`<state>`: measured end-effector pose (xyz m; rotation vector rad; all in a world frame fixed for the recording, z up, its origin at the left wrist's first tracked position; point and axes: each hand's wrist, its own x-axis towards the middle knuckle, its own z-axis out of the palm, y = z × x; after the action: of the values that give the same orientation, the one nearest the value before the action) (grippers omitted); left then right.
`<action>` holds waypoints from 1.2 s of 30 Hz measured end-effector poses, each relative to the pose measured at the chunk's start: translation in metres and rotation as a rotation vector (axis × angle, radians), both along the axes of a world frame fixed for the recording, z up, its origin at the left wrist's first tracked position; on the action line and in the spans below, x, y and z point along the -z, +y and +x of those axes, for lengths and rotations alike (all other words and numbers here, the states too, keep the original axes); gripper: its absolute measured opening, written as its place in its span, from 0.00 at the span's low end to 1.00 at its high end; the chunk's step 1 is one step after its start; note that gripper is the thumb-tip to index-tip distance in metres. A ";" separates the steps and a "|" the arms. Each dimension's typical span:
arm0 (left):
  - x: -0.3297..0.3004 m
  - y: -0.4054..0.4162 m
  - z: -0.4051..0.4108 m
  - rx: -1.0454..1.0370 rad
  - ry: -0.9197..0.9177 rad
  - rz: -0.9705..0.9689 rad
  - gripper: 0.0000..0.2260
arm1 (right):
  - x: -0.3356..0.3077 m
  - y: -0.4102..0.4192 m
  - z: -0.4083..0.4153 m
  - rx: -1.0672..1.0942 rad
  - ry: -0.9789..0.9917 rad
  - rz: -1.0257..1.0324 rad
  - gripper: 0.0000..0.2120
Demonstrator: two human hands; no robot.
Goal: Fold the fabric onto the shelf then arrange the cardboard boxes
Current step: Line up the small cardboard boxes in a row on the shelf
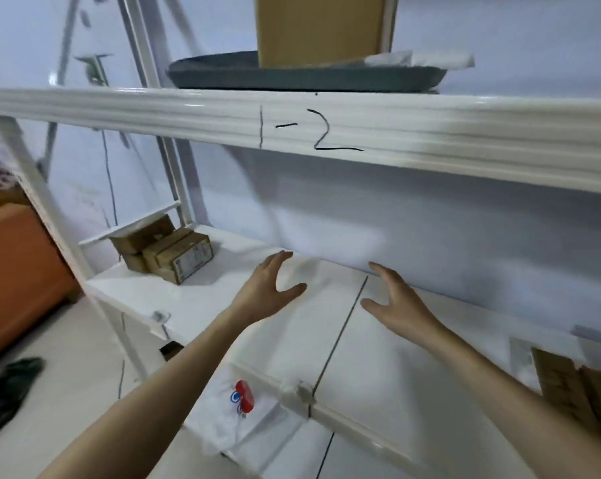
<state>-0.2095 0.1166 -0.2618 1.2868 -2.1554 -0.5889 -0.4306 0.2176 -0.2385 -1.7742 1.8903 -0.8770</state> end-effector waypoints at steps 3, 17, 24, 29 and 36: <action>0.006 -0.034 0.066 -0.095 0.013 0.020 0.31 | 0.003 -0.046 0.056 -0.070 -0.008 0.037 0.33; 0.060 -0.209 0.272 -0.321 -0.039 0.154 0.31 | 0.065 -0.240 0.274 -0.214 -0.201 0.244 0.39; 0.084 -0.277 0.287 -0.355 -0.056 0.263 0.33 | 0.088 -0.302 0.322 -0.180 -0.301 0.298 0.36; 0.101 -0.293 0.281 -0.331 0.033 0.317 0.31 | 0.101 -0.329 0.326 -0.111 -0.372 0.367 0.41; 0.110 -0.298 0.263 -0.198 0.073 0.492 0.24 | 0.107 -0.335 0.311 -0.018 -0.439 0.375 0.43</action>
<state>0.0536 -0.1811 -0.3715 1.6772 -1.8544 -1.1082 -0.1197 -0.1171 -0.3455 -1.2549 1.6191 -0.7668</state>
